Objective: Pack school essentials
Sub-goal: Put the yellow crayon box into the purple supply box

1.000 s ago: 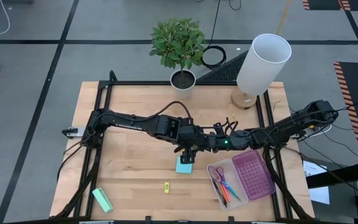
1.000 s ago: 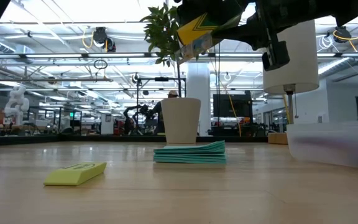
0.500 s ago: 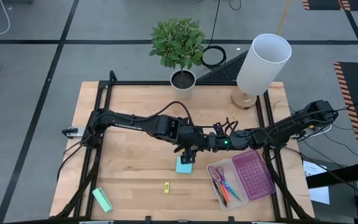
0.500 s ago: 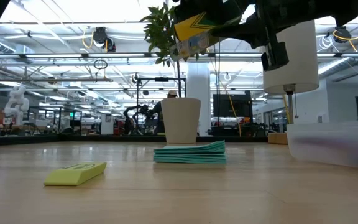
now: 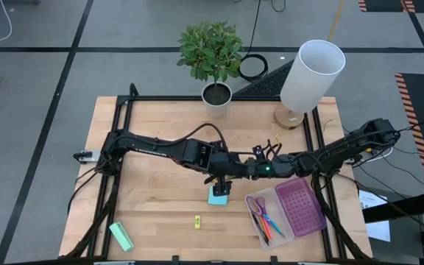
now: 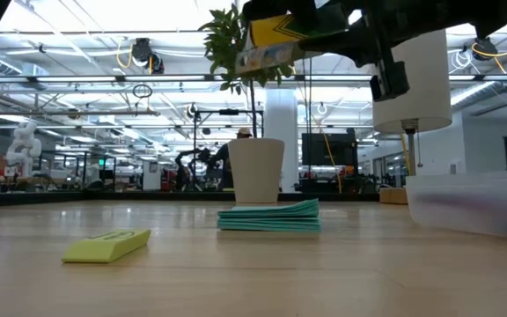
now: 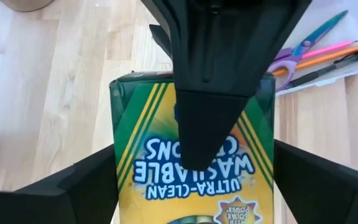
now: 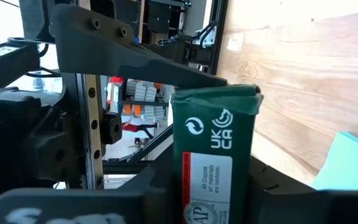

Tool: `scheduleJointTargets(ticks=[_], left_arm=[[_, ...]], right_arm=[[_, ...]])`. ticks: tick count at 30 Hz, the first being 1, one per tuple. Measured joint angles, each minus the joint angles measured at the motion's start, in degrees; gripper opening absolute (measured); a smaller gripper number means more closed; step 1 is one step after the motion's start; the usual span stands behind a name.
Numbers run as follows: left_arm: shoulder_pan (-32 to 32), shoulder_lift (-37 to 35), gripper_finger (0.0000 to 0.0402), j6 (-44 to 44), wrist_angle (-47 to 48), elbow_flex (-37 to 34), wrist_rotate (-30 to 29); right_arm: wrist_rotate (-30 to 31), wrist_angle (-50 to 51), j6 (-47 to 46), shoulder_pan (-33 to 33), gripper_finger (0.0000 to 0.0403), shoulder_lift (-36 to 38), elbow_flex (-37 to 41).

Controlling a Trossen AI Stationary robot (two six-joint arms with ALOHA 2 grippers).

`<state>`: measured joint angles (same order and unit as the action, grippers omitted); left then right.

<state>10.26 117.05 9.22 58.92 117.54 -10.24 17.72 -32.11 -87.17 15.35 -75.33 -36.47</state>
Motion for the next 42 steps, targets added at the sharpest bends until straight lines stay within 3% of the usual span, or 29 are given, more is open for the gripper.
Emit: scheduleJointTargets(ticks=[13,19,32,42], left_arm=[[0.0,-3.0,0.0399,0.5,3.4,0.0,-0.2],[0.1,-7.0,0.0398,6.4,6.8,0.0,0.2],[1.6,-12.6,0.0397,21.2,18.9,0.0,-4.6],[6.3,-12.5,0.0397,30.2,20.5,0.0,-6.9]], right_arm=[[-1.8,-0.3,0.5,0.0,0.0082,0.2,0.0],[-6.8,0.0,1.5,0.0,0.0082,1.0,0.0],[-26.4,2.9,3.0,0.0,0.0082,5.2,-0.1],[-43.9,18.5,9.5,-0.5,0.0082,13.3,-0.1]])
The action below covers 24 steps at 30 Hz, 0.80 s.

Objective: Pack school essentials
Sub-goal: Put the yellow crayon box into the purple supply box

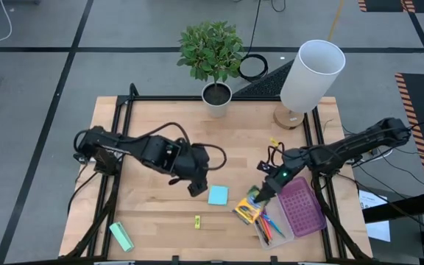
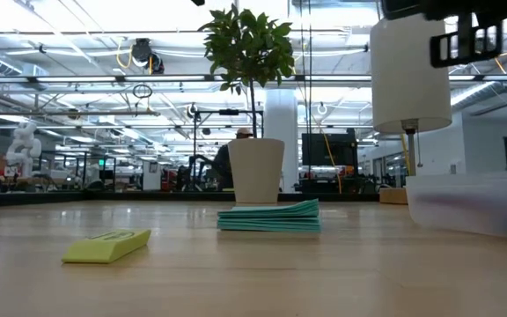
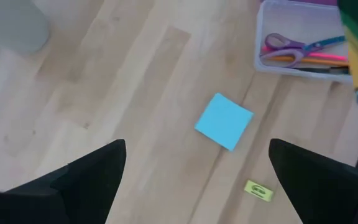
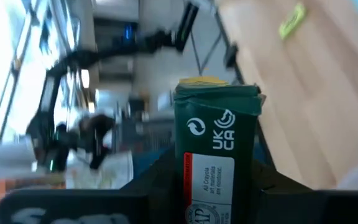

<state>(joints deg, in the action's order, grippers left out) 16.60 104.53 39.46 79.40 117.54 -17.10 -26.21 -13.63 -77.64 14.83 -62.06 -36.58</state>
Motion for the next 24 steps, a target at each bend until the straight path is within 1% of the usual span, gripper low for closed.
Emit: scheduleJointTargets(ticks=[5,9,11,15,19,24], left_arm=[[2.7,0.1,0.0397,4.3,0.0,0.0,-1.1],[4.6,0.1,0.0397,8.1,0.0,0.0,-3.0],[5.5,0.1,0.0397,9.7,0.0,0.0,-4.0],[6.8,0.2,0.0397,12.2,0.0,0.0,-4.0],[7.5,0.9,0.0397,13.6,-0.1,-0.1,-4.0],[7.6,1.3,0.0397,13.8,-1.5,-0.1,-4.2]], right_arm=[[-10.9,4.3,4.5,-1.8,0.0082,2.7,0.0],[-18.1,8.3,7.9,-4.1,0.0082,3.1,0.0],[-21.2,11.6,11.0,-5.2,0.0082,3.1,0.0],[-26.6,18.2,19.3,-7.3,0.0082,1.8,0.0],[-30.9,22.2,27.8,-8.2,0.0082,-0.4,0.0],[-31.0,23.8,36.1,-8.2,0.0082,-4.1,0.0]])
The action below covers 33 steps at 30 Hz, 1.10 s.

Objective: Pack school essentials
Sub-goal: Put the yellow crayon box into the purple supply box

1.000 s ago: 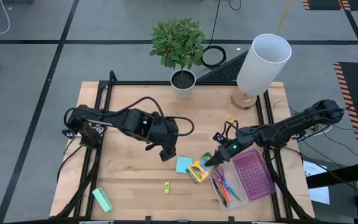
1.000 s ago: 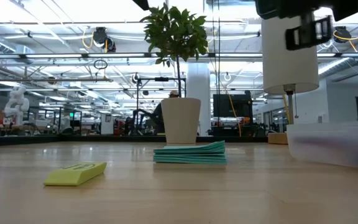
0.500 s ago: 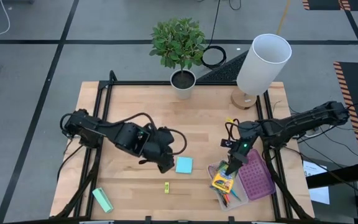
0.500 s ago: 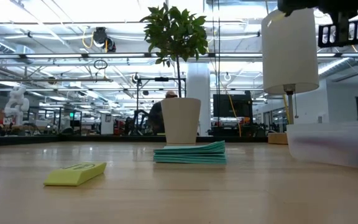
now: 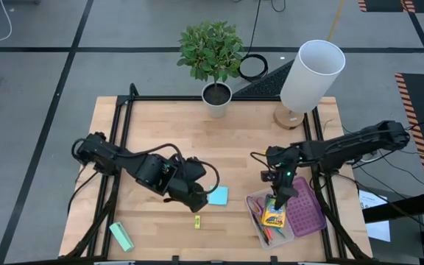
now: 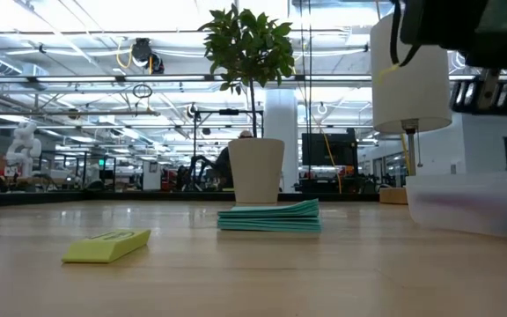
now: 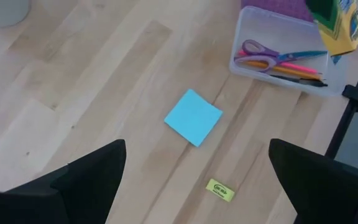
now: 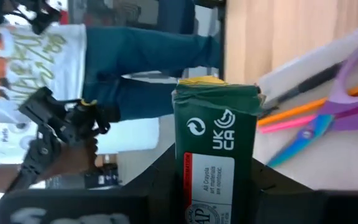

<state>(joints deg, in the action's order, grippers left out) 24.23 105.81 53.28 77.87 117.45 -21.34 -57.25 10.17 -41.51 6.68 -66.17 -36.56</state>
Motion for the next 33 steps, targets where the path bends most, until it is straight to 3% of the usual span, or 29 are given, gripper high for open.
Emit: scheduleJointTargets(ticks=[12,28,33], left_arm=[[-2.6,0.0,0.0397,-2.3,-2.5,0.0,-1.8],[-4.4,0.0,0.0397,-7.2,-3.1,0.0,-1.3],[-4.3,0.0,0.0397,-7.8,-3.4,0.0,-1.2]], right_arm=[[0.2,2.6,11.7,-0.1,0.0082,-10.2,0.0],[0.5,6.8,20.6,-3.8,0.0082,-16.4,0.0],[2.8,8.9,22.0,-3.6,0.01,-17.5,0.0]])
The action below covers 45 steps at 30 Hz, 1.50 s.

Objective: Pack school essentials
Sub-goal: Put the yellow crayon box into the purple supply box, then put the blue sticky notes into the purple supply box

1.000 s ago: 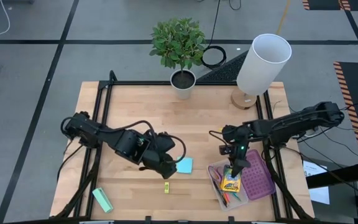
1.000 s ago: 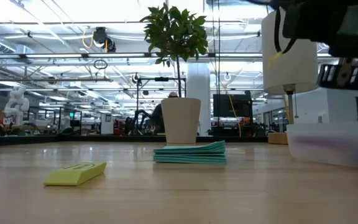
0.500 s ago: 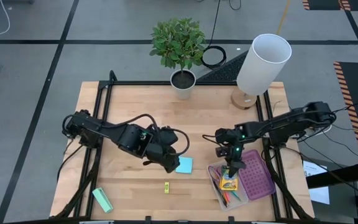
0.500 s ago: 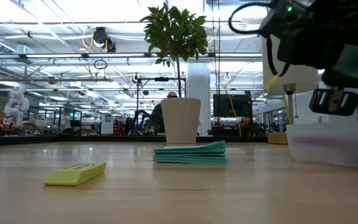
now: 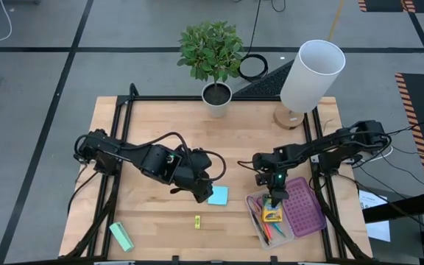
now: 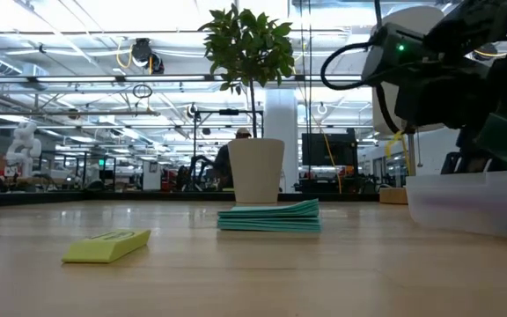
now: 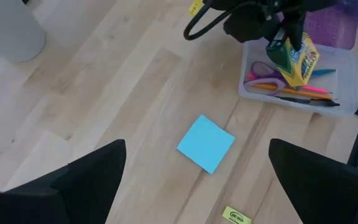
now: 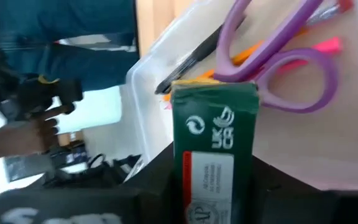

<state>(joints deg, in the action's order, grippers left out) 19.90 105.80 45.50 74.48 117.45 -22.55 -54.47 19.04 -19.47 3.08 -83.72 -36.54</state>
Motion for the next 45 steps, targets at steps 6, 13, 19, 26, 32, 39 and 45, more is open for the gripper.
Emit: scheduleJointTargets(ticks=[6,13,19,26,32,39,45], left_arm=[[0.0,0.0,0.0397,-0.5,-0.3,0.0,0.0],[0.0,0.0,0.0397,-1.8,-1.4,0.0,0.0],[0.0,0.0,0.0397,-1.9,-1.5,0.0,0.0],[-0.3,0.0,0.0397,-1.9,-1.5,0.0,0.0],[-0.6,0.0,0.0397,-2.1,-1.5,0.0,0.0],[-2.0,-0.2,0.0397,-1.2,-2.2,-1.8,1.1],[-2.6,-0.2,0.0397,-0.4,-5.3,-8.6,6.6]], right_arm=[[3.5,-0.1,-0.6,0.0,0.0154,0.4,0.0],[7.4,-0.3,-0.2,0.0,0.0212,1.4,0.0],[13.6,0.0,0.7,0.0,0.0257,5.8,-0.2],[23.0,3.1,0.5,0.0,0.0282,13.2,-0.2],[35.1,6.9,-15.3,1.9,0.027,22.8,-1.5],[53.5,3.2,-41.4,13.9,0.023,30.9,-9.3],[69.5,2.4,-45.3,25.2,0.0205,29.4,-18.6]])
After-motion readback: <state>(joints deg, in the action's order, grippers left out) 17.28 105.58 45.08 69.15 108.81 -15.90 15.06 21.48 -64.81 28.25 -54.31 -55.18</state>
